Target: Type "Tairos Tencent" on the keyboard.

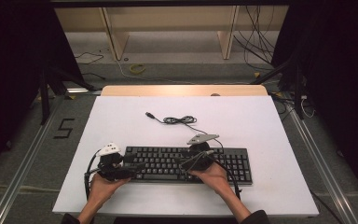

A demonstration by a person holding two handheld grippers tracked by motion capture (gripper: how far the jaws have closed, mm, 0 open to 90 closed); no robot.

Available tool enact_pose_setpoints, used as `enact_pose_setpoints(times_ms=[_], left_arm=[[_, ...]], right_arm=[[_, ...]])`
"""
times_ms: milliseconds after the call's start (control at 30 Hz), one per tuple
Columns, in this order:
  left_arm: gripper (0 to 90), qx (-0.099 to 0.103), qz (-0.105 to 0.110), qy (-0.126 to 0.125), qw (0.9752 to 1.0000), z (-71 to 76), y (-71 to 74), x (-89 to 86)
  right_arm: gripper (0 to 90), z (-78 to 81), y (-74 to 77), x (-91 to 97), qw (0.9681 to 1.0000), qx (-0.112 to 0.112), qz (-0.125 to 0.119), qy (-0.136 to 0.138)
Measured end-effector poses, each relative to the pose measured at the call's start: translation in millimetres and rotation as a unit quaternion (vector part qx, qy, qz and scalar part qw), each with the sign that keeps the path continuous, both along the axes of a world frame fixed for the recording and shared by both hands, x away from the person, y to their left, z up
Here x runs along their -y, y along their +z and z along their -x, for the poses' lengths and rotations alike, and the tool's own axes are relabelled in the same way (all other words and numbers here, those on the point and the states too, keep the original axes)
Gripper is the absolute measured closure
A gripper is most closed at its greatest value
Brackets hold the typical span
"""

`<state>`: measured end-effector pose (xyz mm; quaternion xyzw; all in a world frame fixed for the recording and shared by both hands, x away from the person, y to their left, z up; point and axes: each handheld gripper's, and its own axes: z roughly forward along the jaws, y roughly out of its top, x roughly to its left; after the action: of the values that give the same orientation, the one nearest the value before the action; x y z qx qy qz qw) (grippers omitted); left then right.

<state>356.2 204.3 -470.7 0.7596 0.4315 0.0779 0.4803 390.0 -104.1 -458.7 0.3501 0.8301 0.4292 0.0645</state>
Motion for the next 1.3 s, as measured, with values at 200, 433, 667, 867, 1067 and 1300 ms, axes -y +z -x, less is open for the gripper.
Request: enact_pose_setpoints(times_ms=[200, 433, 667, 867, 1067, 1300], left_arm=[[36.5, -0.005, -0.001, 0.009, 0.9999, -2.4, -0.4, -3.2], [46.6, -0.012, 0.002, 0.018, 0.9998, -4.0, -0.8, -6.4], [58.2, -0.017, -0.001, 0.017, 0.9997, -4.2, -0.3, -7.7], [67.5, -0.021, -0.020, 0.004, 0.9996, -3.9, -1.7, -1.7], [77.7, -0.020, -0.041, -0.004, 0.9989, -4.3, -1.4, 1.7], [84.9, -0.022, -0.052, -0.015, 0.9983, -6.3, -0.9, 4.2]], right_arm=[[52.2, 3.6, 5.0, 2.9, 0.9999, 0.002, -0.012, 0.000], [46.5, 6.2, 5.9, 3.4, 0.9999, 0.005, -0.014, 0.003], [43.3, 9.5, 7.7, 3.6, 0.9998, 0.008, -0.018, 0.009], [42.9, 12.4, 8.7, 6.0, 0.9996, 0.010, -0.024, 0.008], [41.9, 16.3, 7.7, 8.5, 0.9996, 0.007, -0.027, 0.007], [40.7, 19.3, 7.0, 11.8, 0.9996, 0.008, -0.027, 0.005]])
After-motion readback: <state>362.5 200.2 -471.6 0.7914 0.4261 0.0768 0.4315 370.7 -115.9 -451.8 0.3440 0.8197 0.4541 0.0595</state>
